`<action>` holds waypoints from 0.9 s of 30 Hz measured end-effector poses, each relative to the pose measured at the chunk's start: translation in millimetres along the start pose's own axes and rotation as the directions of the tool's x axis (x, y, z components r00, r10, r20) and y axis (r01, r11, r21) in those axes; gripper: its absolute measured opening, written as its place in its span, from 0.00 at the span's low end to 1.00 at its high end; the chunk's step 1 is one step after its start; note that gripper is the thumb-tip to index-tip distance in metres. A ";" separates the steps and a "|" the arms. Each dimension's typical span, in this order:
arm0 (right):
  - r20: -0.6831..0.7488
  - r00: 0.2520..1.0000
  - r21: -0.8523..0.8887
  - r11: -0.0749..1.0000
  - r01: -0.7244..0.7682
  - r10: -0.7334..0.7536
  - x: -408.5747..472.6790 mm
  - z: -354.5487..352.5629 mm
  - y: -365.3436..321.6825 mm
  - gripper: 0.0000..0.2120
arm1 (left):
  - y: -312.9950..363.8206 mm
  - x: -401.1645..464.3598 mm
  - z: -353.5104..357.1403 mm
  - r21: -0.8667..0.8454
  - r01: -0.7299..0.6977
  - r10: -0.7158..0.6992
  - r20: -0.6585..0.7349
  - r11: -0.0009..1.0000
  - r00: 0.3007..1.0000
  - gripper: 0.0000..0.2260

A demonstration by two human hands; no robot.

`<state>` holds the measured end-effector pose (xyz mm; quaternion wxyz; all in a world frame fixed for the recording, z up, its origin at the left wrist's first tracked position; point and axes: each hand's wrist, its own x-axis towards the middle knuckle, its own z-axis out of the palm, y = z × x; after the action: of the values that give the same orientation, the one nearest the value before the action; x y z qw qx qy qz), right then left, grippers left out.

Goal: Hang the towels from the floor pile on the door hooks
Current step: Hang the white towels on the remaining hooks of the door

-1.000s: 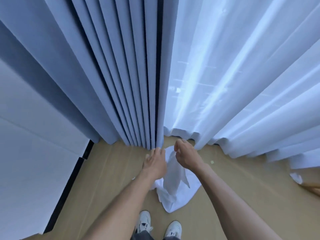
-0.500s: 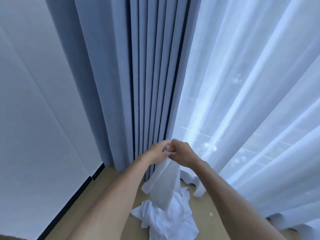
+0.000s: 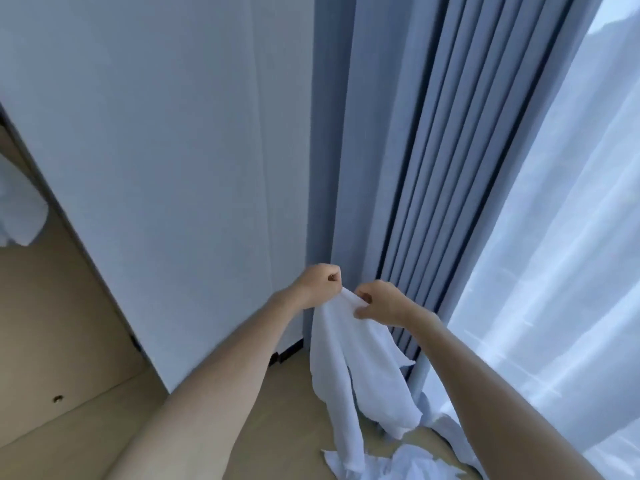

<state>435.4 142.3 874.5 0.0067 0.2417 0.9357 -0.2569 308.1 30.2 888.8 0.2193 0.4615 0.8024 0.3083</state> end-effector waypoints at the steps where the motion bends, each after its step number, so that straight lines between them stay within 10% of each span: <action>1: 0.016 0.999 -0.010 1.000 0.029 -0.029 8.4 2.3 -11.2 0.08 | -10.7 -8.8 -13.9 0.006 0.021 -0.021 -0.034 1.000 0.999 0.10; 15: 0.224 0.795 0.235 0.823 0.518 -0.564 61.4 147.0 -327.9 0.10 | -206.9 -248.2 -192.2 -0.116 0.429 -0.442 -0.329 0.896 0.834 0.12; 27: 0.370 0.622 0.325 0.723 0.609 -0.690 15.7 279.5 -584.3 0.16 | -335.7 -467.0 -302.8 -0.225 0.570 -0.604 -0.436 0.791 0.667 0.12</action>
<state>124.0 -424.8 908.8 0.1174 -0.1833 0.9033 -0.3696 135.3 -596.2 902.4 0.1138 0.0779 0.9249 0.3544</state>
